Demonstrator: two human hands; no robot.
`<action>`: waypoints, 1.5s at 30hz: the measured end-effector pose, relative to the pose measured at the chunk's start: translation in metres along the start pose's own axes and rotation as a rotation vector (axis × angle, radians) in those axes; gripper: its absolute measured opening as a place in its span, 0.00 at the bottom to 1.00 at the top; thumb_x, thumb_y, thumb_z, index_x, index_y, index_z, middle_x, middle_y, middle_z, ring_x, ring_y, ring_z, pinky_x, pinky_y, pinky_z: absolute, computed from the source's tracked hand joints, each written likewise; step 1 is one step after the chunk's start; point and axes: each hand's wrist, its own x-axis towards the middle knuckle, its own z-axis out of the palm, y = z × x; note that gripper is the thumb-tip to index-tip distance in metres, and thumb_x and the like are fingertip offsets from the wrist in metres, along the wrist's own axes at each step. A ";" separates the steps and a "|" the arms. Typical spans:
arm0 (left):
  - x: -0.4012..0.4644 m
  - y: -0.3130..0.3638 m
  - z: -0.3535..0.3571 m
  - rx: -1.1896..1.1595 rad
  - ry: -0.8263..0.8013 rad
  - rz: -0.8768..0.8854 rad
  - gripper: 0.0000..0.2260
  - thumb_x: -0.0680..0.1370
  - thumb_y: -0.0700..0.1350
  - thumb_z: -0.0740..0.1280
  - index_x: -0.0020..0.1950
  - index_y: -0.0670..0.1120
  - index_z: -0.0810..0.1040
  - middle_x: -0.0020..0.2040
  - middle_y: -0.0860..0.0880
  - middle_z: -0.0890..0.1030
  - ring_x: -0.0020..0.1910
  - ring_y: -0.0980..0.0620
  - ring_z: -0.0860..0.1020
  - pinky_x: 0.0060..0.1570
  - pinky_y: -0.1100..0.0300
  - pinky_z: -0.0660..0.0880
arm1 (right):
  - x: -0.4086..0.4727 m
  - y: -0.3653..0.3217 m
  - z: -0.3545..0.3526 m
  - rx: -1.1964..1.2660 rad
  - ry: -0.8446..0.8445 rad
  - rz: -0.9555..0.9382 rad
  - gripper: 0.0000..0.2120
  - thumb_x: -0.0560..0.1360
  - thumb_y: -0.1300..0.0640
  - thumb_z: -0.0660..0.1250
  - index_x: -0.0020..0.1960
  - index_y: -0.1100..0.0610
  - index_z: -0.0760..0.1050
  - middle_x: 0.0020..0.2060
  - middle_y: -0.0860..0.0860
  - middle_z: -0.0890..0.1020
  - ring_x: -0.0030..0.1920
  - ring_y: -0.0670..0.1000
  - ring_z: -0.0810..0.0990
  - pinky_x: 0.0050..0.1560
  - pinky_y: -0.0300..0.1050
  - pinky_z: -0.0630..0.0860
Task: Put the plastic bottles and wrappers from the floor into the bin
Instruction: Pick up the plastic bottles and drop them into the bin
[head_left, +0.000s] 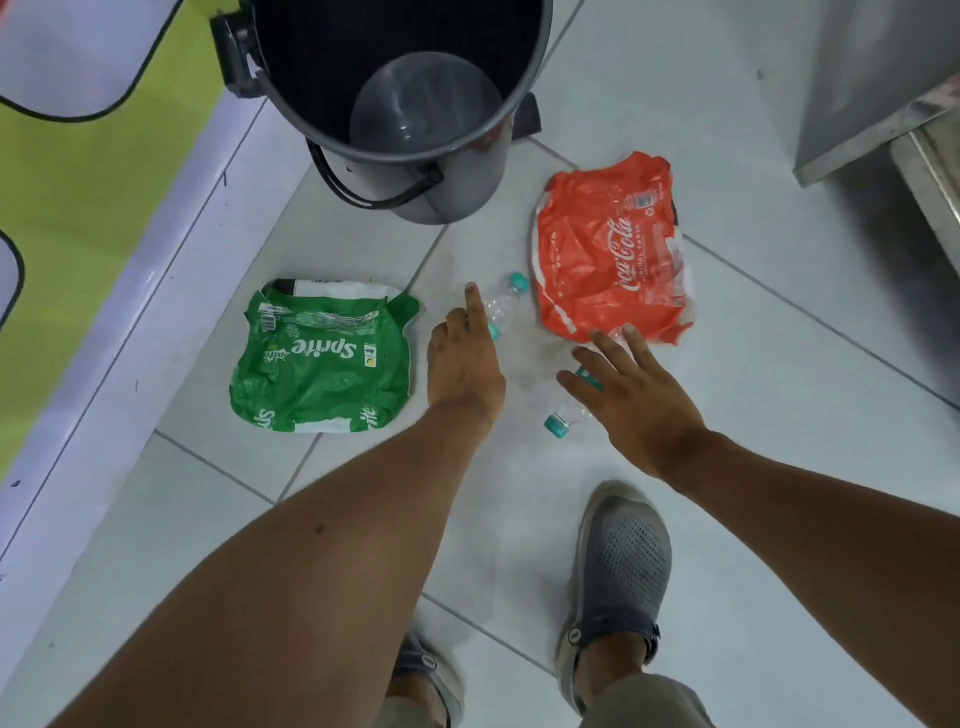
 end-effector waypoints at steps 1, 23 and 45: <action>0.000 -0.001 0.000 0.050 -0.005 0.006 0.47 0.72 0.35 0.72 0.84 0.43 0.47 0.71 0.40 0.70 0.69 0.40 0.71 0.73 0.47 0.67 | 0.000 0.000 -0.001 0.002 -0.007 0.002 0.26 0.74 0.63 0.70 0.72 0.57 0.72 0.71 0.63 0.74 0.74 0.68 0.67 0.77 0.69 0.54; -0.068 -0.024 -0.239 0.104 0.082 0.138 0.35 0.74 0.35 0.69 0.80 0.40 0.62 0.70 0.40 0.75 0.69 0.39 0.72 0.74 0.47 0.64 | 0.023 0.002 -0.219 0.037 0.135 0.108 0.30 0.71 0.68 0.65 0.73 0.56 0.69 0.71 0.62 0.72 0.75 0.67 0.65 0.76 0.70 0.57; -0.037 -0.081 -0.282 0.064 0.160 -0.018 0.36 0.75 0.40 0.71 0.80 0.44 0.61 0.65 0.44 0.76 0.62 0.43 0.75 0.64 0.48 0.76 | 0.181 -0.006 -0.269 -0.103 0.071 0.158 0.40 0.75 0.59 0.67 0.81 0.52 0.49 0.80 0.60 0.57 0.80 0.64 0.50 0.78 0.67 0.49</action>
